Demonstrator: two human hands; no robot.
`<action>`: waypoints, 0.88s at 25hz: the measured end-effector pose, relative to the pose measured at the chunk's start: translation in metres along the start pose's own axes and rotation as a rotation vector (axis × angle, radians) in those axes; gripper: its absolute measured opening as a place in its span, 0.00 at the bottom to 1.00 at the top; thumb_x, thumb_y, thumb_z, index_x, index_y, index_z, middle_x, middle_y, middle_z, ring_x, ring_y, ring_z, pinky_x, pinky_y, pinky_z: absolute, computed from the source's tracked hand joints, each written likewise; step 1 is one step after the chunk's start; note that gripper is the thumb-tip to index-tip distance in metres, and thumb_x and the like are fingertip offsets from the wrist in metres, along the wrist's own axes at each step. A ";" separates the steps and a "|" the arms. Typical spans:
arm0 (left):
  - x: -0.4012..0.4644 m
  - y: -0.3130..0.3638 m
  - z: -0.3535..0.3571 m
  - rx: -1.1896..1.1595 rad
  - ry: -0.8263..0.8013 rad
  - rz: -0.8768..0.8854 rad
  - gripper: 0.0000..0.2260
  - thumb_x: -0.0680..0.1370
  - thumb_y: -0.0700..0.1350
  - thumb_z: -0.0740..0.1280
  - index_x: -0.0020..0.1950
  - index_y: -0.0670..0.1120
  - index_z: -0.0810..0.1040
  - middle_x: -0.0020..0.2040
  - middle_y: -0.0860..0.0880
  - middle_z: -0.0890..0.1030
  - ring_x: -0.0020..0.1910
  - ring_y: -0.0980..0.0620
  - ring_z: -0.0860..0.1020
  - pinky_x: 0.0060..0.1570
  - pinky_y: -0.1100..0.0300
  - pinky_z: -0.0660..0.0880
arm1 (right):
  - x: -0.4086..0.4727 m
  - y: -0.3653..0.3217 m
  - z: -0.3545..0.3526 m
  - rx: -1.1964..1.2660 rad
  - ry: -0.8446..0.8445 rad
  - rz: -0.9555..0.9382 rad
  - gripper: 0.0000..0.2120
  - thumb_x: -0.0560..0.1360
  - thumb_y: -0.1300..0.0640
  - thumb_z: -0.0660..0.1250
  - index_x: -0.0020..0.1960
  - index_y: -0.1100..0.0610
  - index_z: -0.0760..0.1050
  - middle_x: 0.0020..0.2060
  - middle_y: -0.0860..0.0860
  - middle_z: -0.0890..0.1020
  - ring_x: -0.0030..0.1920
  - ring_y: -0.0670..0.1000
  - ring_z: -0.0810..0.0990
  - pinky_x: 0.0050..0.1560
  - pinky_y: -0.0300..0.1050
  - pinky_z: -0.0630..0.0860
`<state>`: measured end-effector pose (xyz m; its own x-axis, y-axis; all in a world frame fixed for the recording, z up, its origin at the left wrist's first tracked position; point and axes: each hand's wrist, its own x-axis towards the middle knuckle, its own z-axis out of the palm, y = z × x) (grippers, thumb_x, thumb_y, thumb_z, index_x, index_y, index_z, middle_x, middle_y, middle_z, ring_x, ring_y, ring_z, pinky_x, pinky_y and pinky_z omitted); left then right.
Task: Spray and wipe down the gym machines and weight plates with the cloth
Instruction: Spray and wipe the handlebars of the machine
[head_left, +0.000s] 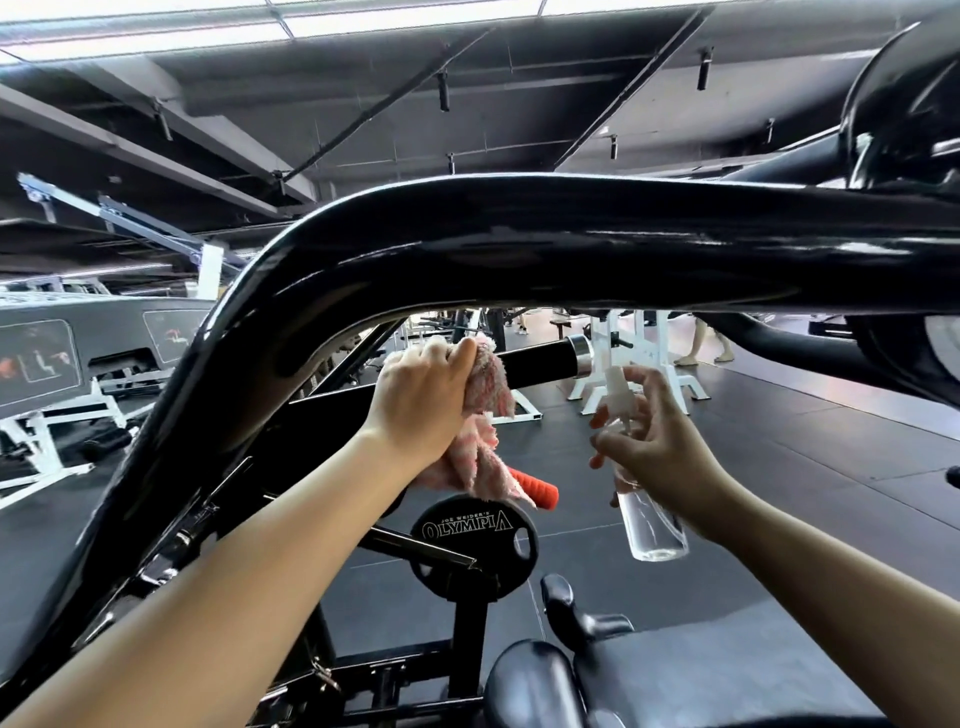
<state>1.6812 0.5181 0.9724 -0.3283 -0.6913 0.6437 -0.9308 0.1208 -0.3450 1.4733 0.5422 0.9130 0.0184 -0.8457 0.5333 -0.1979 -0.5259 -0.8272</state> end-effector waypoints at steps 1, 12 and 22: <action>0.002 0.004 0.001 -0.041 0.018 0.001 0.21 0.78 0.50 0.62 0.68 0.43 0.63 0.61 0.43 0.71 0.58 0.44 0.72 0.59 0.52 0.68 | -0.001 -0.004 0.002 0.019 -0.005 -0.001 0.19 0.74 0.67 0.66 0.57 0.53 0.62 0.44 0.60 0.77 0.34 0.51 0.80 0.30 0.49 0.79; -0.053 0.019 0.009 -0.868 0.133 0.329 0.22 0.64 0.30 0.66 0.57 0.40 0.79 0.52 0.50 0.77 0.51 0.59 0.72 0.53 0.73 0.68 | -0.011 -0.038 0.059 0.417 -0.201 -0.043 0.09 0.70 0.64 0.67 0.43 0.57 0.66 0.32 0.52 0.73 0.31 0.46 0.73 0.32 0.40 0.72; -0.072 0.020 -0.027 -1.859 -0.236 -0.262 0.07 0.74 0.33 0.64 0.46 0.44 0.75 0.32 0.53 0.80 0.28 0.61 0.78 0.28 0.70 0.73 | -0.011 -0.054 0.089 -0.143 0.097 -0.209 0.13 0.73 0.52 0.67 0.40 0.50 0.61 0.36 0.48 0.73 0.36 0.47 0.71 0.39 0.45 0.70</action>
<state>1.6819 0.5894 0.9375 -0.2932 -0.8680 0.4008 0.0327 0.4099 0.9116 1.5710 0.5717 0.9358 -0.0193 -0.7035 0.7104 -0.3365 -0.6645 -0.6672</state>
